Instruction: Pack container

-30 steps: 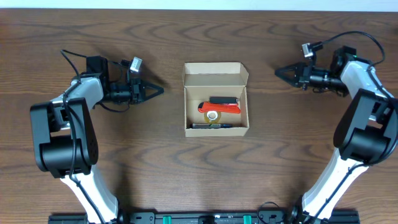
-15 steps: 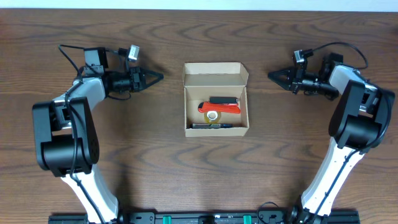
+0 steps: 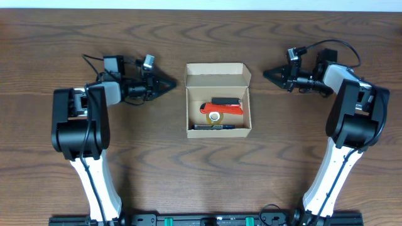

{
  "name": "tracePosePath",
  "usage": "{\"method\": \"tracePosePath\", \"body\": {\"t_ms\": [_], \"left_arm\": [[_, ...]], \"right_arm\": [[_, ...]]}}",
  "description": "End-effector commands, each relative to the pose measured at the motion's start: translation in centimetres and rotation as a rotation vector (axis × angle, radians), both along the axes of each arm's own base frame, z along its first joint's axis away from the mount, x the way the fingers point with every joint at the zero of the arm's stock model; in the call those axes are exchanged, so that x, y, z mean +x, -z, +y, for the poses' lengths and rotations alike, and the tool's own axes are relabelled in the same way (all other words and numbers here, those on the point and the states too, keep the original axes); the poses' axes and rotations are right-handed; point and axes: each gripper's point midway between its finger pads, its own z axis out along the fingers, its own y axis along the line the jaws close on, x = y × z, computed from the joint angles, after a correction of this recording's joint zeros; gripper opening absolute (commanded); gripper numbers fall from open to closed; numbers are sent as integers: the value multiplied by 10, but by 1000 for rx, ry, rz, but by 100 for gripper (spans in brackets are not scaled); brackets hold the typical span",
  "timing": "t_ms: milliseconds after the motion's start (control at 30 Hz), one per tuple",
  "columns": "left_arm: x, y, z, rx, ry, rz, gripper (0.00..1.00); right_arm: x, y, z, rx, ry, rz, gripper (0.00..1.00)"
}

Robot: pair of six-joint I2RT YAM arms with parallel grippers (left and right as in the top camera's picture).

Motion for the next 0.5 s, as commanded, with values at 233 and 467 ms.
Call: {"method": "tracePosePath", "body": {"t_ms": [233,467], "left_arm": [[-4,4,-9,7,15,16,6],[1,7,-9,2,4,23,6]], "right_arm": [[-4,12,15,-9,-29,49,1],[-5,25,16,0,-27,87,1]]}}
